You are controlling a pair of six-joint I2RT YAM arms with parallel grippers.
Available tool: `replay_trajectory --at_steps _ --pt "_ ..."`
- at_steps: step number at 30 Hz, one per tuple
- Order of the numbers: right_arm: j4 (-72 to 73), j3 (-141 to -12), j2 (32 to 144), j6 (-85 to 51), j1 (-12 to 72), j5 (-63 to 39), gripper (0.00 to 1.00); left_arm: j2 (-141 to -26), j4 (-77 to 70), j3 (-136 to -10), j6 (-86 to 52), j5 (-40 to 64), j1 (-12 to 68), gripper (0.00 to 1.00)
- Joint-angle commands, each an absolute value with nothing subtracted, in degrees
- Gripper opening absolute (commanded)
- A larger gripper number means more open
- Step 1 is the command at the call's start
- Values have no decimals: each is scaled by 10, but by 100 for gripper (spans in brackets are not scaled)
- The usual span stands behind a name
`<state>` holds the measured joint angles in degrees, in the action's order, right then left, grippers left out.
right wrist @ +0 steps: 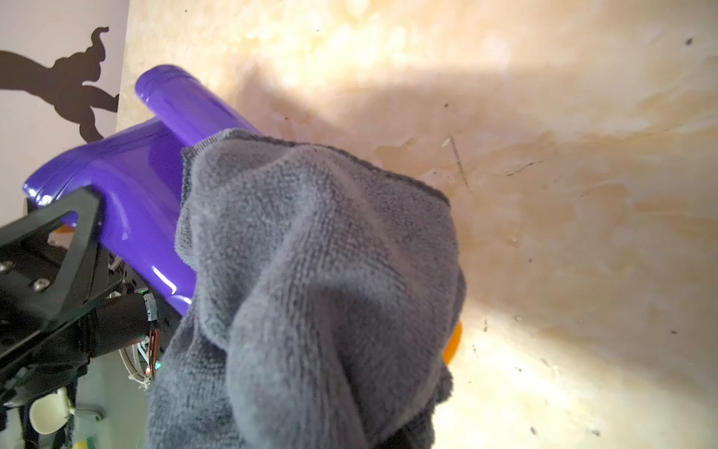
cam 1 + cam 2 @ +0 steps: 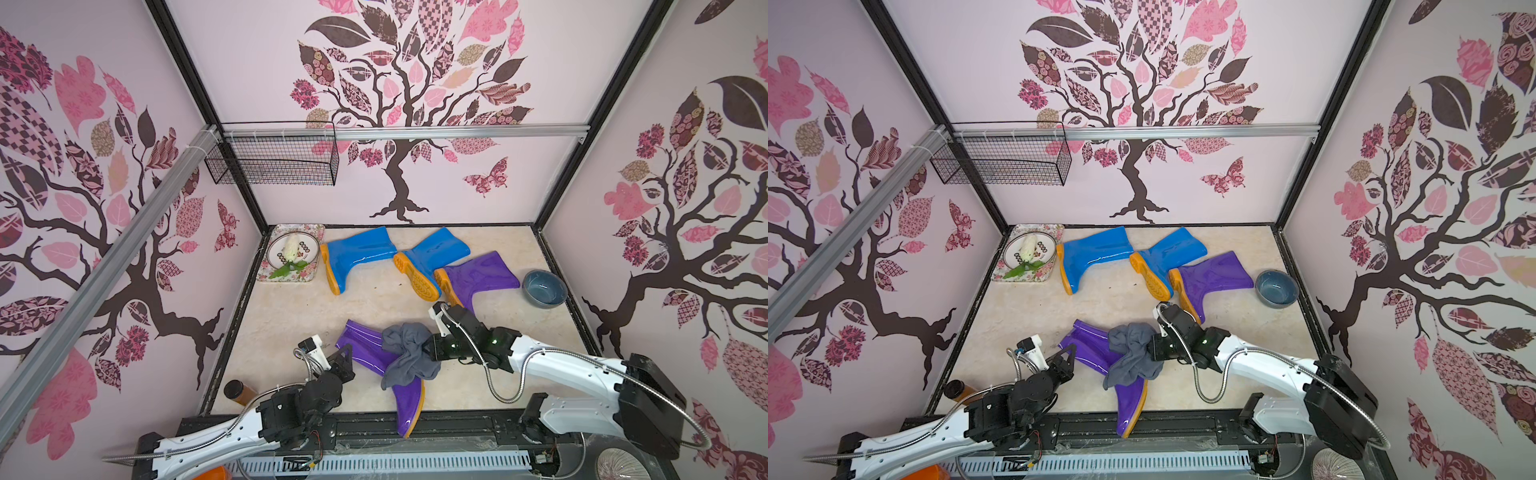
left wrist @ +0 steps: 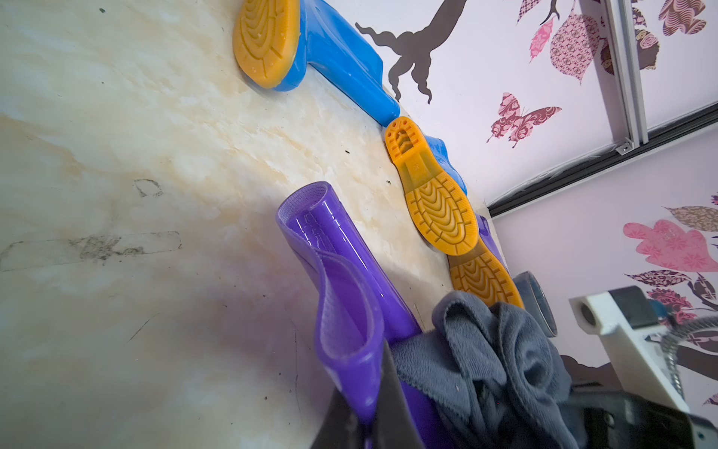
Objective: Wipe the rubber boots with a cloth
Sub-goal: Wipe the dirt off the rubber boot.
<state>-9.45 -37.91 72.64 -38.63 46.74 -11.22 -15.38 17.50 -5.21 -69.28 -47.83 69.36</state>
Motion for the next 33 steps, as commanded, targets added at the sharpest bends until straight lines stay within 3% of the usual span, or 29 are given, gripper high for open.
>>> replay_trajectory --at_steps 1,7,15,20,29,33 --pt "-111 -412 792 -352 447 -151 0 -157 277 -1 -699 -493 691 0" --pt "-96 -548 879 -364 510 -212 0 -164 273 -2 -699 -495 691 0" --pt "-103 -799 1113 -357 519 -292 0 -173 266 -2 -696 -495 691 0" --pt "-234 -949 1220 -302 516 -280 0 -169 270 -2 -693 -495 691 0" --pt "-137 -553 944 -314 448 -172 0 -148 278 -2 -686 -489 691 0" --pt "-191 -490 848 -289 439 -116 0 -147 276 -2 -687 -487 691 0"
